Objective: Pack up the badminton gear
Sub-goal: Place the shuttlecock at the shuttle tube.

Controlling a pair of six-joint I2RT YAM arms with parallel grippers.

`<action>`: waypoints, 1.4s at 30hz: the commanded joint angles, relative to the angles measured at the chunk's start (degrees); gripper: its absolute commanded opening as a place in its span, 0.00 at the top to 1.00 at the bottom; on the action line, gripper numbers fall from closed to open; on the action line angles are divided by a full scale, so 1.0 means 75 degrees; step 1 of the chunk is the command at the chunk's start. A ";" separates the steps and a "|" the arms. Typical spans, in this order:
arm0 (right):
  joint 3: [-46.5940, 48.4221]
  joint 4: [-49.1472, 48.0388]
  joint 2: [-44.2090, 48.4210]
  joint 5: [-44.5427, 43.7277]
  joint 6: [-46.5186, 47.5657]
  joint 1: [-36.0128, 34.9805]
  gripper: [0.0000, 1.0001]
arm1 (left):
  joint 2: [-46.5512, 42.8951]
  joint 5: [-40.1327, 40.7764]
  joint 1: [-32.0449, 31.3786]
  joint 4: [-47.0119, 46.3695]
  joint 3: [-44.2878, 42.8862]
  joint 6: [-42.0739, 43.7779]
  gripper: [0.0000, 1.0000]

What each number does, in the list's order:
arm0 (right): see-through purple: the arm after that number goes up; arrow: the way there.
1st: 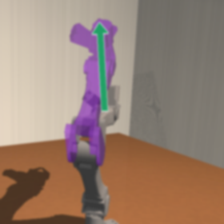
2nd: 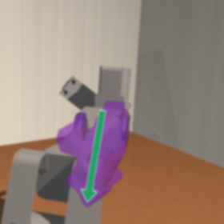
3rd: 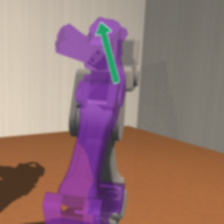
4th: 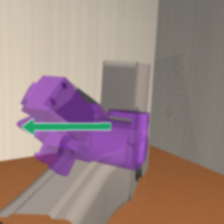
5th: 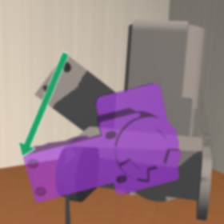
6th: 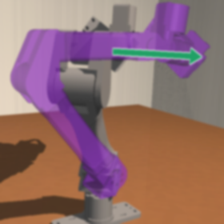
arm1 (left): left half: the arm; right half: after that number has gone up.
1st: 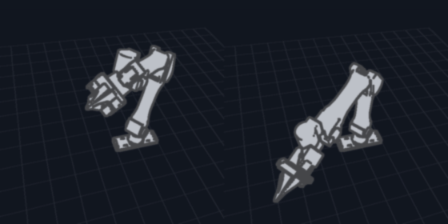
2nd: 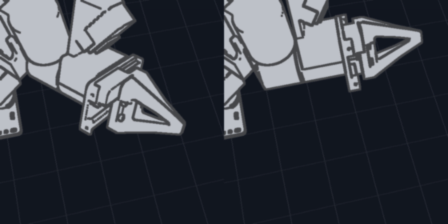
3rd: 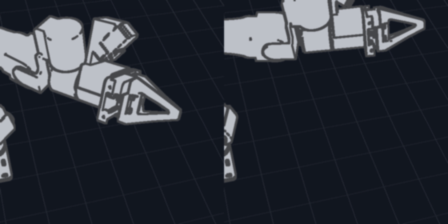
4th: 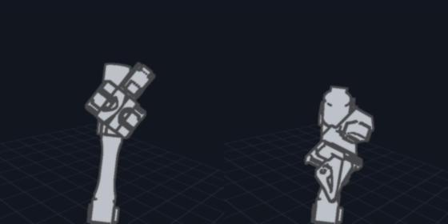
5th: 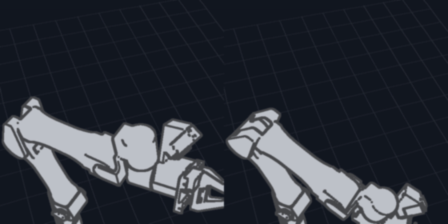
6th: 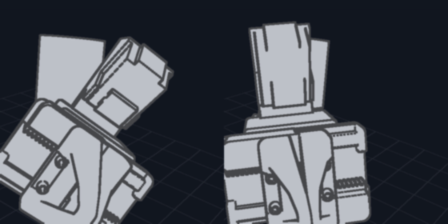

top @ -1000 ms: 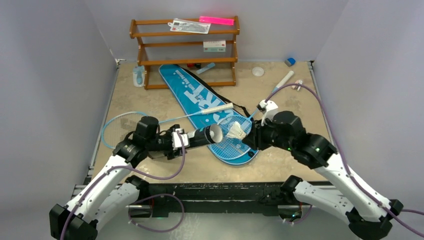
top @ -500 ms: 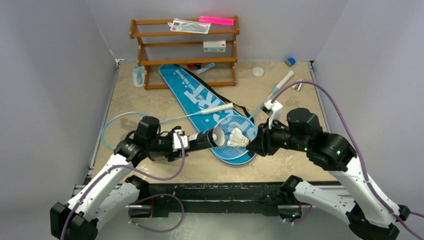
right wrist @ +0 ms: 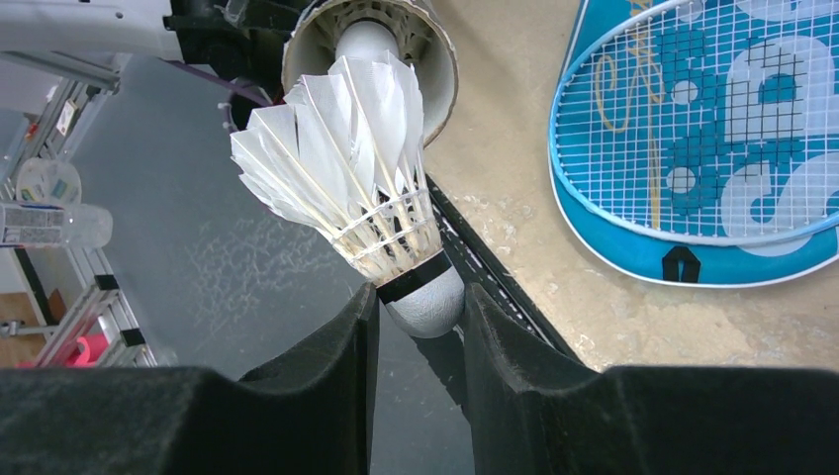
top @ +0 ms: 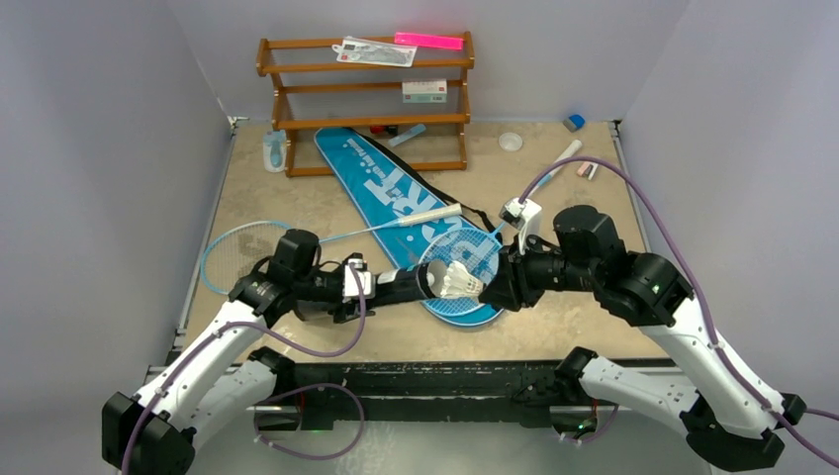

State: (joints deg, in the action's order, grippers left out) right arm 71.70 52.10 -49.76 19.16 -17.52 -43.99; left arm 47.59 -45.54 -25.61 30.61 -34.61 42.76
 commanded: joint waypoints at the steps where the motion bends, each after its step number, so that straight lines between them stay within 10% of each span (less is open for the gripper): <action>1: 0.0330 0.0097 0.0122 0.0166 0.0144 -0.0030 0.84 | 0.0072 -0.0557 0.0016 -0.0015 -0.0224 0.0216 0.62; 42: 0.0247 0.1218 -0.0865 -0.0112 0.0595 -0.0030 0.88 | 0.0132 -0.0117 -0.0291 0.0243 -0.0260 0.0564 0.64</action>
State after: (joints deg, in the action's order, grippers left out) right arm 71.66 57.34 -55.57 20.01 -14.68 -43.99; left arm 48.64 -45.63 -26.87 33.15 -34.61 45.30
